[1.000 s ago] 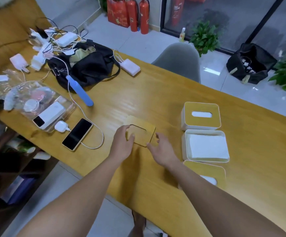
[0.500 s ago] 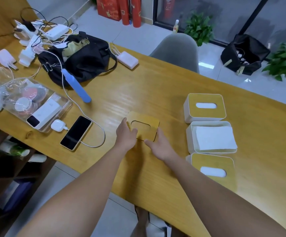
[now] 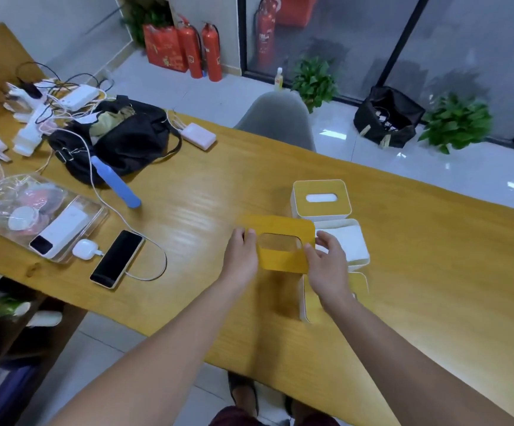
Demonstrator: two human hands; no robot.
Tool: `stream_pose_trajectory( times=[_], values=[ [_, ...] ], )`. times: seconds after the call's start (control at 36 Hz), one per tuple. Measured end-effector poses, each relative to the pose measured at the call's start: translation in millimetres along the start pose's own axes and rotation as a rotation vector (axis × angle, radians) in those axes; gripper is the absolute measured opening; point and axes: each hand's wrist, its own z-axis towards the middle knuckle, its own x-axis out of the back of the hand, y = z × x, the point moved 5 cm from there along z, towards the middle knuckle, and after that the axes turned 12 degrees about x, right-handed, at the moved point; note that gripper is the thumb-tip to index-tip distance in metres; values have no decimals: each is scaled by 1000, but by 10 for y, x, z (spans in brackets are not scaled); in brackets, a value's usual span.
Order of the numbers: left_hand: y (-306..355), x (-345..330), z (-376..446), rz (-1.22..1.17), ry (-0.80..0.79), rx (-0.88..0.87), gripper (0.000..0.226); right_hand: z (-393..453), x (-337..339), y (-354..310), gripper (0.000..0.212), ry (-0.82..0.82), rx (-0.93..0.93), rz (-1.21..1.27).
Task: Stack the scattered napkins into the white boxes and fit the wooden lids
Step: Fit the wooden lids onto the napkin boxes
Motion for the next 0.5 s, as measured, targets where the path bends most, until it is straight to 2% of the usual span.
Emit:
stream_pose_trajectory(
  times=[0.08, 0.25, 0.42, 0.5],
  values=[
    [137, -285, -192, -16, -37, -26, 30, 98, 305, -19, 34, 2, -25, 65],
    [260, -682, -224, -5, -79, -67, 30, 334, 822, -1, 48, -27, -12, 57],
    [235, -943, -128, -1, -87, -63, 37, 560, 1075, 218, 50, -54, -38, 50],
    [203, -1032, -73, 29, -57, -70, 28, 659, 1138, 333, 52, -62, -48, 60]
  ],
)
